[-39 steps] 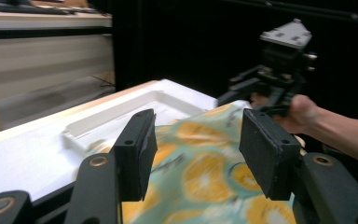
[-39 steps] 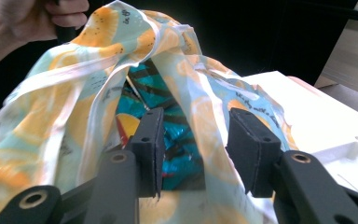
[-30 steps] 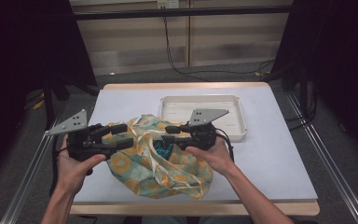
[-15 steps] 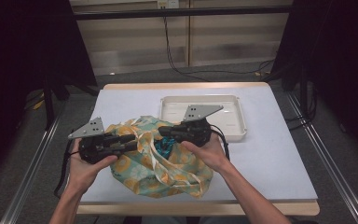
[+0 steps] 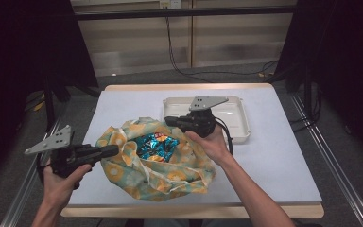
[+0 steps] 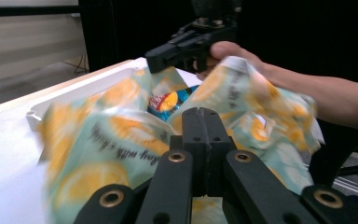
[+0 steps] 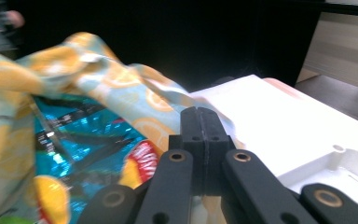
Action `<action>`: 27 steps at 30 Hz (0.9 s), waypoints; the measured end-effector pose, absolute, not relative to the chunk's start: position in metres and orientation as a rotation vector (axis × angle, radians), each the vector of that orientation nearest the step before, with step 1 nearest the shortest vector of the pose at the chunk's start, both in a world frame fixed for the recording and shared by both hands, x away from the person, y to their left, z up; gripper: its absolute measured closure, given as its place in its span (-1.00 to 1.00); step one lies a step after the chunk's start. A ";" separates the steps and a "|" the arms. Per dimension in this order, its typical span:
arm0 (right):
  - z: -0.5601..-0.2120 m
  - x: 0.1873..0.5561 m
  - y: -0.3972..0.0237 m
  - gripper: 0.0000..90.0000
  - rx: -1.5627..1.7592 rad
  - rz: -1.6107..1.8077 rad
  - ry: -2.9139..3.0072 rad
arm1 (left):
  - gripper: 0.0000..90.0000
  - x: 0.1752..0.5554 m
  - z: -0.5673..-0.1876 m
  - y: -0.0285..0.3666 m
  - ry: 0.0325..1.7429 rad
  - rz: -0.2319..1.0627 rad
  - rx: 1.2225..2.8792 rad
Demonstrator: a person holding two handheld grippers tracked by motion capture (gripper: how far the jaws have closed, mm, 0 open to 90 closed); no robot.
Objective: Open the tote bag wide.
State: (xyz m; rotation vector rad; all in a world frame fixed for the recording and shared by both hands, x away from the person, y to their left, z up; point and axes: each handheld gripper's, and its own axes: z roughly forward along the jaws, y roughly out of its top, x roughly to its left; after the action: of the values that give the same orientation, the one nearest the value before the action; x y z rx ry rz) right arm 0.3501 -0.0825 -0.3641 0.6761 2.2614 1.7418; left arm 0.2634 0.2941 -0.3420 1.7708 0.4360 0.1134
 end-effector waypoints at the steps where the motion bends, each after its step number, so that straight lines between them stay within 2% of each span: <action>1: -0.364 0.350 -0.083 1.00 0.676 1.742 2.261 | 1.00 0.263 -0.342 0.294 0.436 0.113 1.771; 8: -0.368 0.367 -0.073 1.00 0.733 1.720 2.247 | 1.00 0.246 -0.362 0.323 0.458 0.072 1.715; 16: -0.367 0.378 -0.054 1.00 0.719 1.686 2.274 | 1.00 0.236 -0.380 0.343 0.515 0.117 1.757; 27: -0.389 0.387 -0.044 1.00 0.727 1.647 2.349 | 1.00 0.248 -0.422 0.338 0.605 0.078 1.818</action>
State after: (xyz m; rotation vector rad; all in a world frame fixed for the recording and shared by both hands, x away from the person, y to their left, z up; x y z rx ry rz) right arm 0.3867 -0.0445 -0.3892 0.7271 2.3486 1.6473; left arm 0.2482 0.3375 -0.4216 1.8176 0.6046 0.0784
